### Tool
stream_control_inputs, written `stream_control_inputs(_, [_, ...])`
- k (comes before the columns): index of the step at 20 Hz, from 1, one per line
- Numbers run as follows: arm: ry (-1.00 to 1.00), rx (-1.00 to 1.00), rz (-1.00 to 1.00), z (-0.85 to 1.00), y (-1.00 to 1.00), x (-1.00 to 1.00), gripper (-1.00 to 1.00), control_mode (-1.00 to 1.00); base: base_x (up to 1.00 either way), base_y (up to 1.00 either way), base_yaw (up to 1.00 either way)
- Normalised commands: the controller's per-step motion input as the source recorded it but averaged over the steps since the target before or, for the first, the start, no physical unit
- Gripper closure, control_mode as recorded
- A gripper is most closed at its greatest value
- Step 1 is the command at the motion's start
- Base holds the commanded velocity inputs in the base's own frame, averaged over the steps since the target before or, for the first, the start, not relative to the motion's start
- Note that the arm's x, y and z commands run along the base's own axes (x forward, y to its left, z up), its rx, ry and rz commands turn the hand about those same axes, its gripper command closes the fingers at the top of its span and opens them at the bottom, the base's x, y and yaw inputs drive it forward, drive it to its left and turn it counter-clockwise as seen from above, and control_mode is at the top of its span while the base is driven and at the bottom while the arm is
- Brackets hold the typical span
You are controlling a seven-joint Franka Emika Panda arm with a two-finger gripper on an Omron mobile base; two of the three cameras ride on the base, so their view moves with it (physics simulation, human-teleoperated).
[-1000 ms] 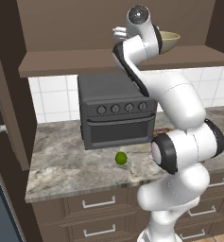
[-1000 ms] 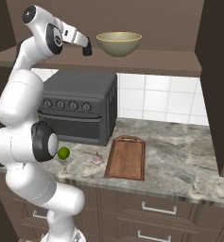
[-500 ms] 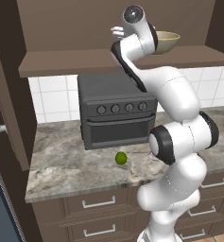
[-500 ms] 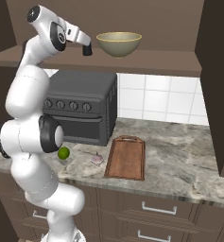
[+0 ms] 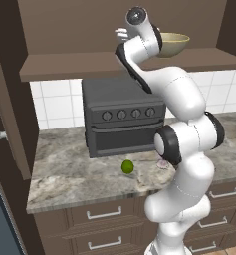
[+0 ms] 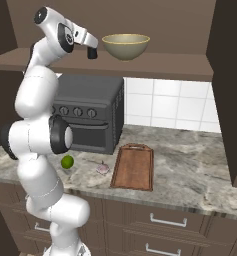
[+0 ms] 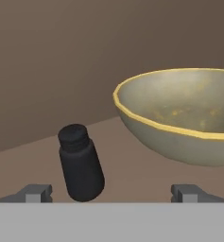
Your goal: Open the cabinet. Place the bowl and condiment on the counter. Then place the lime and garlic on the cutting board.
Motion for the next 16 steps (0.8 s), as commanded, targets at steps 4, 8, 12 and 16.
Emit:
stream_control_inputs(4, [0.0,-0.01,-0.01,-0.07,-0.02,0.29,-1.0,-1.0,0.0,0.0,0.0])
stream_control_inputs(8, [0.0,-0.02,-0.02,-0.07,-0.01,0.31,-1.0,-1.0,0.0,0.0,0.0])
stream_control_inputs(12, [0.01,-0.02,-0.01,-0.07,0.0,0.33,-1.0,-1.0,0.0,0.0,0.0])
stream_control_inputs(16, [0.01,-0.02,-0.01,-0.07,0.0,0.34,-1.0,-1.0,0.0,0.0,0.0])
